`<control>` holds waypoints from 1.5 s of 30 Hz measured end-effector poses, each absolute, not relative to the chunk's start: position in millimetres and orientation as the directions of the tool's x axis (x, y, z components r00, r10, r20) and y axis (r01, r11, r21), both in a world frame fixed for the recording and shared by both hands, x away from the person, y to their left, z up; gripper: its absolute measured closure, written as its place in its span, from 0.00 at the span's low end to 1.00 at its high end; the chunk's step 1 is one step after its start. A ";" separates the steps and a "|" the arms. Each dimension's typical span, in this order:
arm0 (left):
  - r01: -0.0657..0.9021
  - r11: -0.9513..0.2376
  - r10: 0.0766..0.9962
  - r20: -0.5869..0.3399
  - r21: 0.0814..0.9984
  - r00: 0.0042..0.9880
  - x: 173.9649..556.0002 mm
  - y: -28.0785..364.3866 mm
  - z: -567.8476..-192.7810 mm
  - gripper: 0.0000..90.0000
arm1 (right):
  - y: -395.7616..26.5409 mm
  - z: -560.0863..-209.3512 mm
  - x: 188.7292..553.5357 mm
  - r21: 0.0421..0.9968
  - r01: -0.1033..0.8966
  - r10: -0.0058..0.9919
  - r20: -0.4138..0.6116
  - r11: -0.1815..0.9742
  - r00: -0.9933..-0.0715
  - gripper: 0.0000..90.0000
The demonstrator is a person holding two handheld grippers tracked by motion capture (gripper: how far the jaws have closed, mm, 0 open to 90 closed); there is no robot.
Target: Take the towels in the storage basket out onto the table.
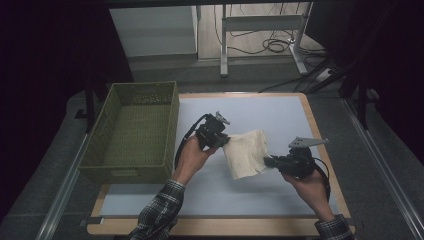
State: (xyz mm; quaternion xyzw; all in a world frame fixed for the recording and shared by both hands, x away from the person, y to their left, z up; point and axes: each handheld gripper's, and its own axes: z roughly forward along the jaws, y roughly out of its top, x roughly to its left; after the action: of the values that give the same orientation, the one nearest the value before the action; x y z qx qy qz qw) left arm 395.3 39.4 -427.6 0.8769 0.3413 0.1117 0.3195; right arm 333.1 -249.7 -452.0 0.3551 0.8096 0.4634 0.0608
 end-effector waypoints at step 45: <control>0.640 -0.554 0.765 0.024 0.532 0.643 387.5 169.2 -350.3 0.92 | -126.5 -402.5 357.3 0.811 0.443 0.499 0.223 0.382 -0.838 0.92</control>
State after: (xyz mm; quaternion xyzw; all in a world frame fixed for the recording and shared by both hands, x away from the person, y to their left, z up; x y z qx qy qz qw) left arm 387.5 169.2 -350.3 0.8724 0.4028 0.1271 0.2460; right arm 357.3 -126.5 -402.5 0.2833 0.8309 0.4780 0.0290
